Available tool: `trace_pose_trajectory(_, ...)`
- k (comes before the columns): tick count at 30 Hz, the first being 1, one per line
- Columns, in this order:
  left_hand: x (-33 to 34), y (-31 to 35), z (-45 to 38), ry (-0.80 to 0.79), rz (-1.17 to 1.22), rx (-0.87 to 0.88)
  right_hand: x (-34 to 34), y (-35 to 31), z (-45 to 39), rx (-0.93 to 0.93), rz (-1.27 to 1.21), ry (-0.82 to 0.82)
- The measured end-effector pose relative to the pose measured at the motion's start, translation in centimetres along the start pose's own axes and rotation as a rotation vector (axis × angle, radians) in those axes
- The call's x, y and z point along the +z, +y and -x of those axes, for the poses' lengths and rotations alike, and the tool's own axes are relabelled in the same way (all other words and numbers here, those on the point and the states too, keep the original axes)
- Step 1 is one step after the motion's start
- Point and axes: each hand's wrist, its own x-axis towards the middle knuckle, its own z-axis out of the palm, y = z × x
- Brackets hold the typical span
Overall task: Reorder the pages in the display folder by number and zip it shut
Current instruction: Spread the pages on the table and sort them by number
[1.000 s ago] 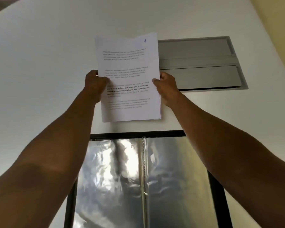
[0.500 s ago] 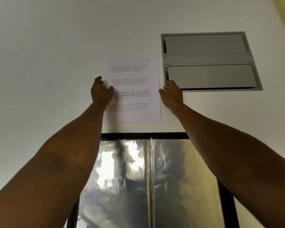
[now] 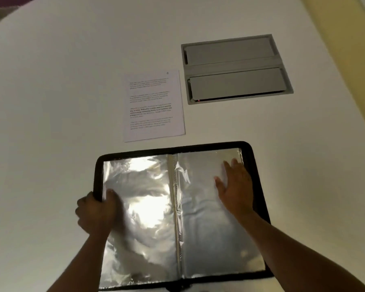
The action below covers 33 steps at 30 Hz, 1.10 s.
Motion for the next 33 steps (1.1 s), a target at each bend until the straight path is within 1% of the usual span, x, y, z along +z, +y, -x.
trace_pose_trajectory(1, -0.2, -0.1, 0.5, -0.015, 0.021, -0.052, 0.2, 0.4, 1.1, 0.007, 0.048, -0.043)
trace_pose_trajectory(3, -0.6, 0.0, 0.8, -0.042, 0.076, -0.103, 0.2, 1.2, 2.5, 0.031, 0.095, -0.099)
trace_pose_trajectory(5, -1.0, 0.4, 0.9, -0.079, 0.12, -0.064, -0.3, 2.3, 3.0, 0.061, 0.11, -0.124)
trace_pose_trajectory(9, 0.1, 1.4, 2.7, -0.153, 0.146, 0.114, -2.0, 5.9, 3.0, 0.107, 0.124, -0.139)
trace_pose_trajectory(14, 3.3, 4.2, 7.8, -0.213, 0.099, 0.146, -5.8, 13.4, 1.8, 0.129, 0.186, -0.202)
trace_pose_trajectory(17, 5.5, 6.2, 10.7, -0.265, 0.072, 0.179, -8.1, 18.0, 1.3, 0.157, 0.223, -0.213)
trace_pose_trajectory(21, 7.5, 10.3, 15.0, -0.306, 0.082, 0.219, -10.9, 23.1, 0.0, 0.278, 0.263, -0.272)
trace_pose_trajectory(26, 9.9, 14.1, 18.9, -0.377, 0.066, 0.255, -13.6, 27.1, -1.4, 0.412, 0.262, -0.289)
trace_pose_trajectory(31, 11.0, 16.7, 21.1, -0.393, 0.038, 0.273, -15.2, 29.8, -2.9, 0.441, 0.286, -0.331)
trace_pose_trajectory(33, 11.1, 17.6, 21.9, -0.392, 0.033, 0.282, -15.3, 30.6, -3.2, 0.451, 0.295, -0.31)
